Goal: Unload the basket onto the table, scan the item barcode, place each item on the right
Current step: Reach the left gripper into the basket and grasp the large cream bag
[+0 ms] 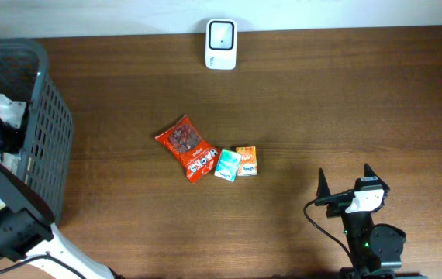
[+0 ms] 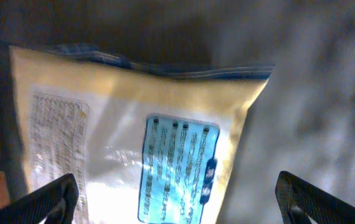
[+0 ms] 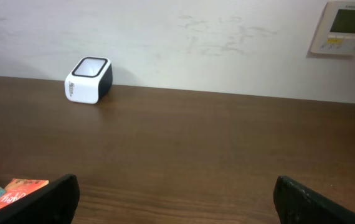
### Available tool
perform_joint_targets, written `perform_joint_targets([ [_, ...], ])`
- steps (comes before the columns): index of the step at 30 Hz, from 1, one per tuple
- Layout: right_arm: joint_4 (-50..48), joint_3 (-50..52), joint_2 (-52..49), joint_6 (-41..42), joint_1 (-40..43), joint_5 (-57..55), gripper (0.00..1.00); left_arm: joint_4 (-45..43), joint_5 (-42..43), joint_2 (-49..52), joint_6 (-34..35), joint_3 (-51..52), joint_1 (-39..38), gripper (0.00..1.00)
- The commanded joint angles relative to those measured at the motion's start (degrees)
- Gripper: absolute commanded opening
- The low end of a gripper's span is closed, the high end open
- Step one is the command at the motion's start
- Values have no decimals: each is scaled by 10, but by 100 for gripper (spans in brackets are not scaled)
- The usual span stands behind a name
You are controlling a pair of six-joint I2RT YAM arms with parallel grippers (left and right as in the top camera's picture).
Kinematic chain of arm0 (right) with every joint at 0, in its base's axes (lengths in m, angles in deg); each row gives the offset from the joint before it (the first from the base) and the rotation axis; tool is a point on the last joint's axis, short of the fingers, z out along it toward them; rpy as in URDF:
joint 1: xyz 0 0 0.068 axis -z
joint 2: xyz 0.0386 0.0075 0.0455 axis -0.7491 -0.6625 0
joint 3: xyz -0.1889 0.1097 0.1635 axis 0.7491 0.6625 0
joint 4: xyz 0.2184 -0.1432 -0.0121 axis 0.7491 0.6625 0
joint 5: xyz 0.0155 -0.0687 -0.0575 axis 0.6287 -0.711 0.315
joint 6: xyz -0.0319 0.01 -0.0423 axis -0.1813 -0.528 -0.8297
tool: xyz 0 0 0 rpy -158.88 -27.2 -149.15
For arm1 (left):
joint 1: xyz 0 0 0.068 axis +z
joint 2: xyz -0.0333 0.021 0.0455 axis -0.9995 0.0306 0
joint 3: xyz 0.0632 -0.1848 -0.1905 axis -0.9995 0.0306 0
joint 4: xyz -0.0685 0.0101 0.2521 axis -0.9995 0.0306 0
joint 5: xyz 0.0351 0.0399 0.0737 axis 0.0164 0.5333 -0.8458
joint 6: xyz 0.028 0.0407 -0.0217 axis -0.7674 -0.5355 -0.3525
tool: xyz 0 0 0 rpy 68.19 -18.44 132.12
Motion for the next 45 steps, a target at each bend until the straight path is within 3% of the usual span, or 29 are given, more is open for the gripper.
perform_joint_targets([
  [1, 1, 4, 4, 2, -3, -3, 98, 10, -25, 14, -32, -3, 9, 99],
  [4, 1, 4, 4, 2, -3, -3, 99, 9, -63, 14, -47, 14, 16, 99],
  [14, 1, 4, 4, 3, -3, -3, 99, -42, -65, 15, -71, 85, 41, 96],
  [15, 1, 4, 4, 2, -3, -3, 98, -45, -65, 15, -71, 89, 41, 86],
  [17, 1, 4, 4, 2, -3, -3, 99, -48, -65, 15, -71, 89, 41, 51],
  [18, 1, 4, 4, 2, -3, -3, 98, -50, -65, 15, -70, 89, 41, 41],
  [19, 1, 4, 4, 2, -3, -3, 99, -51, -64, 15, -70, 89, 41, 13],
  [20, 1, 4, 4, 2, -3, -3, 99, -51, -64, 15, -70, 89, 40, 3],
  [21, 1, 4, 4, 2, -3, -3, 99, -50, -64, 15, -70, 89, 39, 0],
  [27, 1, 4, 4, 2, -3, -3, 99, -49, -55, 15, -52, 87, 37, 0],
  [33, 1, 4, 4, 2, -3, -3, 98, -48, -7, -9, 21, 51, 30, 0],
  [40, 1, 4, 4, 2, -3, -3, 99, -61, 52, -96, 140, -31, 22, 0],
  [45, 1, 4, 4, 2, -3, -3, 99, -74, 51, -170, 145, -59, -13, 0],
])
